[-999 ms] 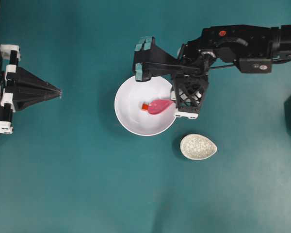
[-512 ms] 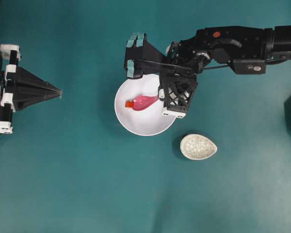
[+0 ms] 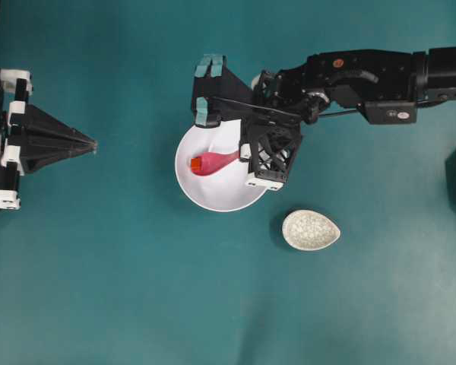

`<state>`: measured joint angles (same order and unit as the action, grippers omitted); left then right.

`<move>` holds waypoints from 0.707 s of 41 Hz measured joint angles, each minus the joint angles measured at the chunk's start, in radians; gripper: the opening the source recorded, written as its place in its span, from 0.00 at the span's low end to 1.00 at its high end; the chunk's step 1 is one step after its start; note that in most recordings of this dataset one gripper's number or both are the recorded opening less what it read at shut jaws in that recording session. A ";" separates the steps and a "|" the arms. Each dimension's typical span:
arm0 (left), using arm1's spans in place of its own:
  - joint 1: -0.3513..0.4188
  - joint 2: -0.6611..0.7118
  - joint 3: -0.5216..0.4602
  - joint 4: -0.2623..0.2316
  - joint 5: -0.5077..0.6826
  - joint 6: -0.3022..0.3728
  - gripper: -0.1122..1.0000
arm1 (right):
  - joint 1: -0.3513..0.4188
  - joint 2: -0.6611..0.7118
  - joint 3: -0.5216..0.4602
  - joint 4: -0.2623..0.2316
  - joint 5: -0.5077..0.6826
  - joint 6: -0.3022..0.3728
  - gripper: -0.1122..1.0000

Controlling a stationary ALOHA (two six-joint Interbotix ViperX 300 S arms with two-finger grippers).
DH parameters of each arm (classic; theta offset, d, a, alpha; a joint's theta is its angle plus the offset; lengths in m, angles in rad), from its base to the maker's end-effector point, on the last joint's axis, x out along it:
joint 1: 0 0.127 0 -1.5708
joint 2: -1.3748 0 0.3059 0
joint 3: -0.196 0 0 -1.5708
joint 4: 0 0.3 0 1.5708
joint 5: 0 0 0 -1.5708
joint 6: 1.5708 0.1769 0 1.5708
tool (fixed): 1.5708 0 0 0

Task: Grip the spoon and scoop the red block from the bowl with right arm.
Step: 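Lower the spoon into the bowl and push it under the red cube, then raise the spoon with the red cube on it above the bowl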

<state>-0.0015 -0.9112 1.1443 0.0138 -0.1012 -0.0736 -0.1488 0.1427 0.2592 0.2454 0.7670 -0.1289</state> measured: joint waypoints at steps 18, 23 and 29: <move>0.000 0.000 0.000 0.000 0.000 -0.002 0.10 | 0.069 -0.193 0.299 0.020 -0.377 0.008 0.30; 0.000 0.000 0.000 0.000 0.000 -0.012 0.10 | 0.083 -0.259 0.380 0.020 -0.462 0.006 0.30; 0.000 0.000 0.000 0.000 0.000 -0.020 0.10 | 0.098 -0.350 0.445 0.018 -0.514 0.008 0.30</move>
<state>-0.0015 -0.9112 1.1443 0.0138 -0.1012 -0.0936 -0.0506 -0.2071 0.7041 0.2638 0.2531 -0.1212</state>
